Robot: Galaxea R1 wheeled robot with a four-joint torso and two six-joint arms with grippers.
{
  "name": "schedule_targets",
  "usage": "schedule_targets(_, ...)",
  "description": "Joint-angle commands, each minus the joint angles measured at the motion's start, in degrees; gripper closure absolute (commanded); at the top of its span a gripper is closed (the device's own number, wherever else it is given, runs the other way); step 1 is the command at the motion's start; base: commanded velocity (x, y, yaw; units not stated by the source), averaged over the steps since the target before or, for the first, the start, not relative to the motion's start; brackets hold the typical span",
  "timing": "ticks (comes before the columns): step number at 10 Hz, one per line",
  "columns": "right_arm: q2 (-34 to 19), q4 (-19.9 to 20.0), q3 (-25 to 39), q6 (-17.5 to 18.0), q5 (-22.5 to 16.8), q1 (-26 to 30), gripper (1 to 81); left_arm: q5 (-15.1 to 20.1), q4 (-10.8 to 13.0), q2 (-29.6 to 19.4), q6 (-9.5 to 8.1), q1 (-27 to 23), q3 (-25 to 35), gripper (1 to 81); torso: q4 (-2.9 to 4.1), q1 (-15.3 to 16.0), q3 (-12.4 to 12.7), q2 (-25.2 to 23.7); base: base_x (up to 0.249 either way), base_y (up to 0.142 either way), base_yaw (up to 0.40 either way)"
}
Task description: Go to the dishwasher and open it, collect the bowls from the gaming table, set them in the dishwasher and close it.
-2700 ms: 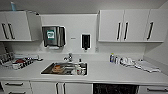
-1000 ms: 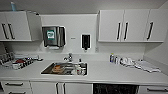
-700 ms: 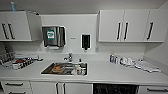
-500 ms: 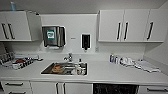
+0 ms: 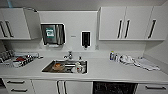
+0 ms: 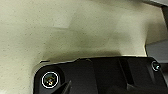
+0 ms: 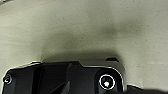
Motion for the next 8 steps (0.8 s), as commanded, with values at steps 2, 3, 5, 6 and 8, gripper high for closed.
schedule_targets(2,-0.71,-0.09,-0.45,-0.14,-3.22,4.35,1.0,2.44,0.08,-0.36,0.02,-3.79,0.34,1.0,0.0,-4.92,0.0,7.61,0.0,0.0,0.0)
schedule_targets(3,-0.53,-0.09,-0.45,-0.14,-3.22,4.35,1.0,2.44,0.08,-0.45,0.02,-3.87,0.34,1.0,0.0,-6.25,0.0,9.71,0.0,0.0,0.0)
schedule_targets(5,-0.45,-0.09,-0.54,-0.14,-3.22,4.26,1.0,2.44,0.0,-0.53,0.02,-3.88,0.25,1.0,0.0,-8.98,0.0,13.95,0.0,0.0,0.0)
schedule_targets(6,-0.53,-0.09,-0.54,-0.14,-3.22,4.27,1.0,2.44,-0.01,-0.53,0.02,-3.79,0.25,1.0,0.0,-10.34,1.19,16.07,0.0,0.0,0.0)
schedule_targets(8,-0.44,-0.09,-0.54,-0.14,-3.22,4.35,1.0,2.44,-0.09,-0.53,0.02,-3.87,-0.01,1.0,0.0,-12.96,3.23,20.15,0.0,0.0,0.0)
